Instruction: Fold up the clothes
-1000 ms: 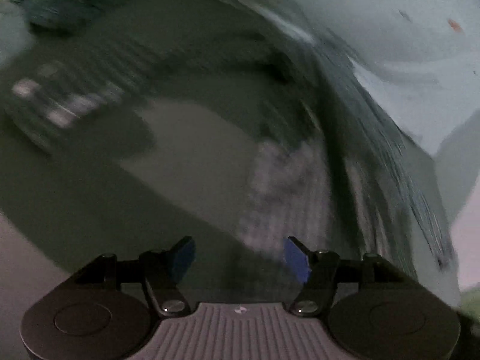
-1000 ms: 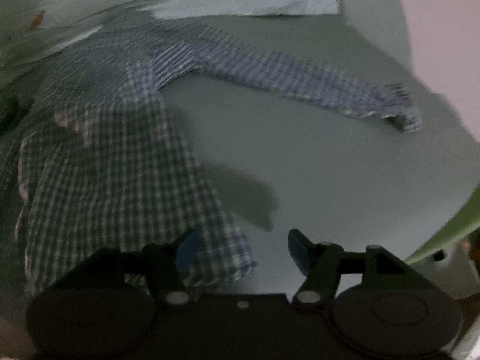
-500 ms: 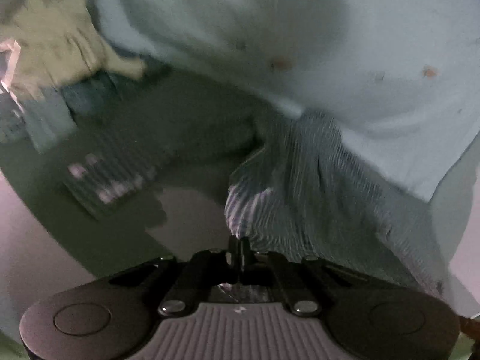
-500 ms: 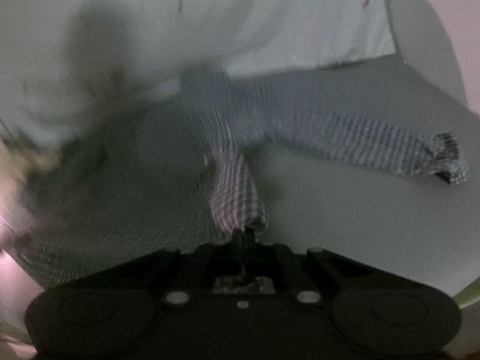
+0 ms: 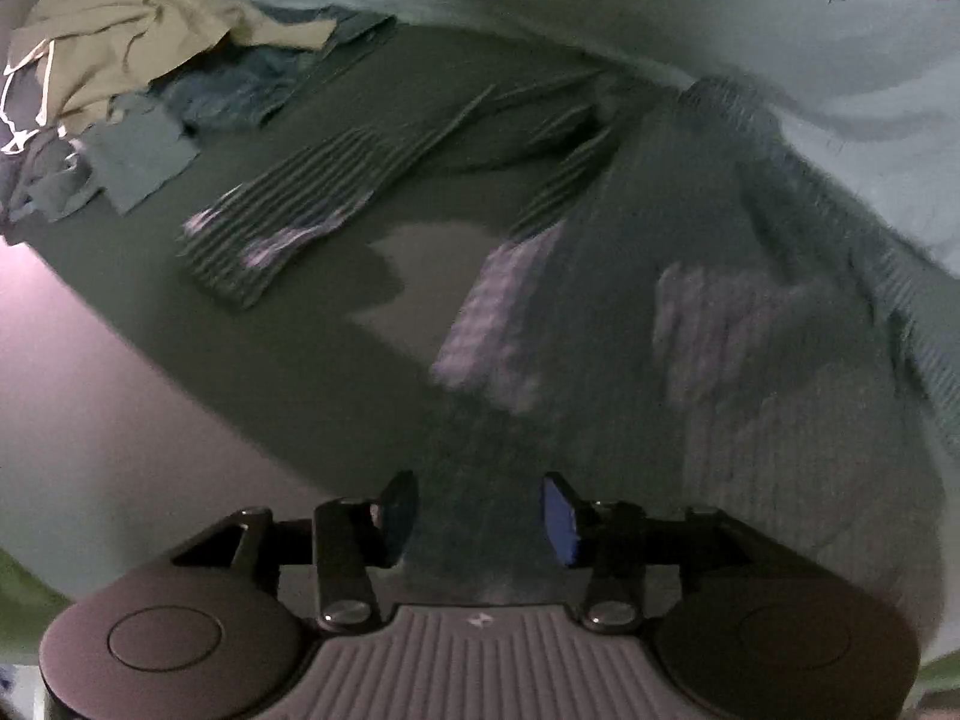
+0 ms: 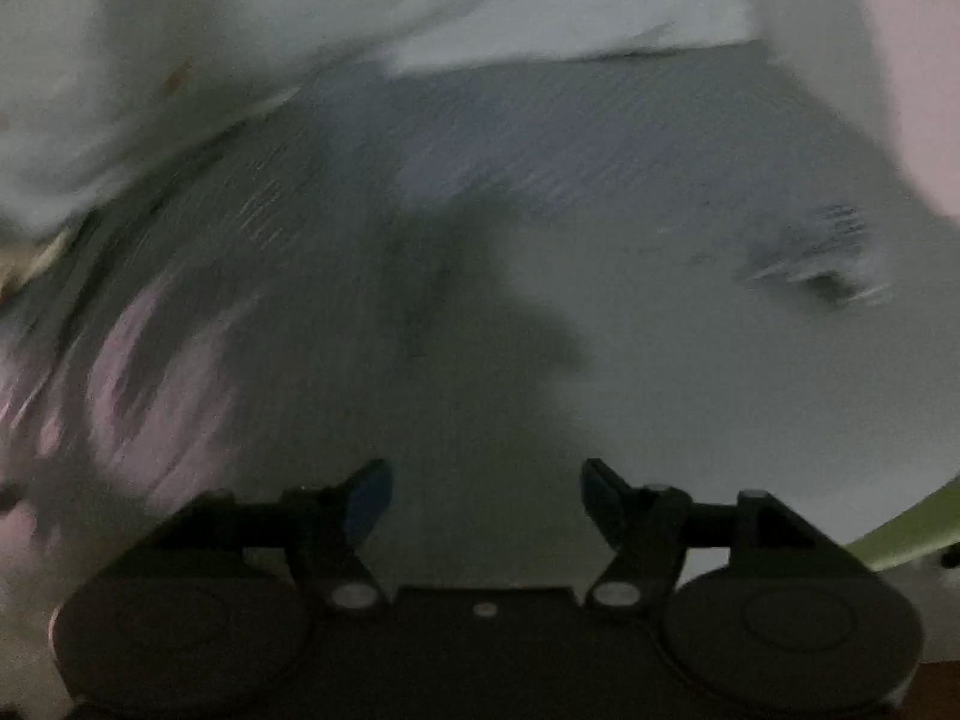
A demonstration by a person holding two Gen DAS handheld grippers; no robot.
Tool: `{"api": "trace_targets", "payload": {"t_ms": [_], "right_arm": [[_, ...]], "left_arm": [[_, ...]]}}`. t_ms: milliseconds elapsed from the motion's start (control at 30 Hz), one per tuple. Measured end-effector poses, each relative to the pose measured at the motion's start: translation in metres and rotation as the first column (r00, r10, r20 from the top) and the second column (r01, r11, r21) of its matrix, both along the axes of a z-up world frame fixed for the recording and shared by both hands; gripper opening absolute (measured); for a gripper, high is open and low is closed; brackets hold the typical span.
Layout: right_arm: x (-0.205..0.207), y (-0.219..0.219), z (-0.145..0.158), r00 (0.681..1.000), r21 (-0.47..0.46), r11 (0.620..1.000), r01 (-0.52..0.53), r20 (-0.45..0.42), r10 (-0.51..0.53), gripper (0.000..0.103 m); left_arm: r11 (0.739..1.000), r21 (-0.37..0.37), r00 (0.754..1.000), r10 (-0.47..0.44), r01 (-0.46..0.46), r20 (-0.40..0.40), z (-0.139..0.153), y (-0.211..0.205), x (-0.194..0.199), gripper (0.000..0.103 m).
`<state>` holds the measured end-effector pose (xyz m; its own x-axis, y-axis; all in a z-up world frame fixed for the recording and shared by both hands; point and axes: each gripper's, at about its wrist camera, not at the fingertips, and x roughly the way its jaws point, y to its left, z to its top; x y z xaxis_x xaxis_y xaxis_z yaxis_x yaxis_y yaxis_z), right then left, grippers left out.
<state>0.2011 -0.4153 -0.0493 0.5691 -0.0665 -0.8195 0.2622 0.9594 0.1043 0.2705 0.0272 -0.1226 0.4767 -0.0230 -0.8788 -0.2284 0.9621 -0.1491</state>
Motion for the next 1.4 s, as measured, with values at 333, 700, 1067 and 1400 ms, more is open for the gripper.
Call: {"api": "trace_targets", "payload": {"t_ms": [333,700,1067,1400], "right_arm": [[0.061,-0.213,-0.053,0.819,0.390,0.747,0.538,-0.031,-0.573,0.073],[0.142,-0.280,-0.028,0.857,0.261,0.843,0.470,0.091,-0.506,0.011],[0.279,-0.321,0.020,0.889,-0.053,0.902,0.429,0.204,-0.411,0.051],[0.167,-0.117,-0.064,0.996,0.256,0.966,0.039,0.065,-0.057,0.043]], "left_arm": [[1.000,-0.022,0.998,0.009,-0.007,0.055,0.010,-0.135,0.035,0.061],[0.995,0.100,0.999,0.023,-0.027,0.039,0.014,-0.222,0.024,0.061],[0.983,0.132,0.992,0.125,-0.125,0.004,0.011,-0.184,0.005,0.066],[0.957,0.265,0.992,0.126,-0.118,-0.013,-0.009,-0.080,-0.006,0.073]]}}
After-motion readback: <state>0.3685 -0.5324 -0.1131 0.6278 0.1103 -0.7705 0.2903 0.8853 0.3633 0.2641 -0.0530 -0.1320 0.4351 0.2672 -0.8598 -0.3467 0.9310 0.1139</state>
